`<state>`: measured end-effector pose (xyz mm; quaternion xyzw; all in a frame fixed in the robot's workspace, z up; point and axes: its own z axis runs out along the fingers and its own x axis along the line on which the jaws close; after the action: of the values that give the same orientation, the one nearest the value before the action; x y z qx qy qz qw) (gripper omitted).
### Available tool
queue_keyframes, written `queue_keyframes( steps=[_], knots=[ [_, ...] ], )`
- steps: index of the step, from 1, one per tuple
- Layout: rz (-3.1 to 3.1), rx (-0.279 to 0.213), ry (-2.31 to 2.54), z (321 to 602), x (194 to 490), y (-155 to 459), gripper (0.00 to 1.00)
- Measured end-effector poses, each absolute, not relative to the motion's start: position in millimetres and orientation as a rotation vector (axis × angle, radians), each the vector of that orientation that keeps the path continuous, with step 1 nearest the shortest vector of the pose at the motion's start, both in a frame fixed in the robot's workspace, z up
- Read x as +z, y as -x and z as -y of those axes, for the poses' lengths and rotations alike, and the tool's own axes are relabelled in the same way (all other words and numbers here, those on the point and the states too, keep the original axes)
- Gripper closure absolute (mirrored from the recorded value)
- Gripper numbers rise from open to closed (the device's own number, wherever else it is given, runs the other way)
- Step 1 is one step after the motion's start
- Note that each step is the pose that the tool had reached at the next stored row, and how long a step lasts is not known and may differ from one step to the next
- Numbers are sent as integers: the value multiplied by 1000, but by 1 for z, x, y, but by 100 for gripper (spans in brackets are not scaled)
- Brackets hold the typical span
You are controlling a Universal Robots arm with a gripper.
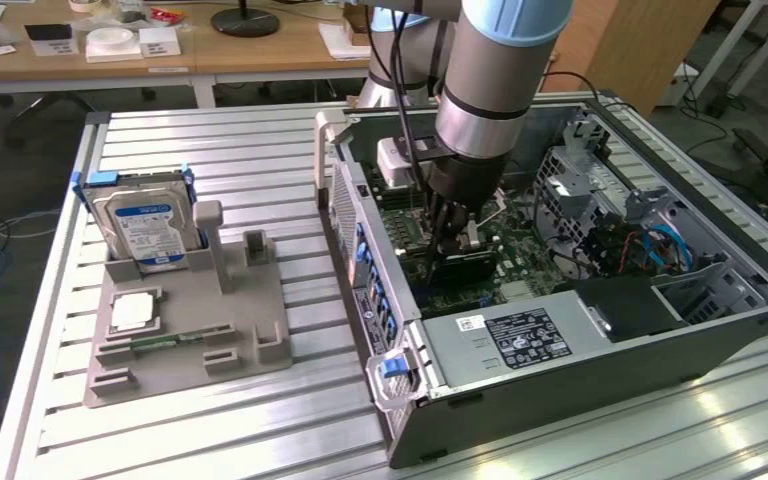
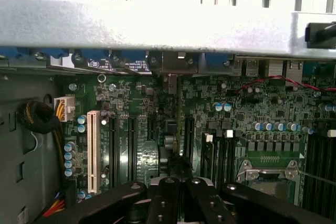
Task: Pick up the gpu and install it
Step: 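Press down on the gpu until it lock into place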
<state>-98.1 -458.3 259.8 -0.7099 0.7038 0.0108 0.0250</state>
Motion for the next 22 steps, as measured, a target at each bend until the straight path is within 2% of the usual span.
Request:
queue_keyframes(
  steps=[14,22],
  knots=[
    [-2177,32,2197,458,268,96,90],
    [-2194,-2,2214,458,268,86,90]
  ],
)
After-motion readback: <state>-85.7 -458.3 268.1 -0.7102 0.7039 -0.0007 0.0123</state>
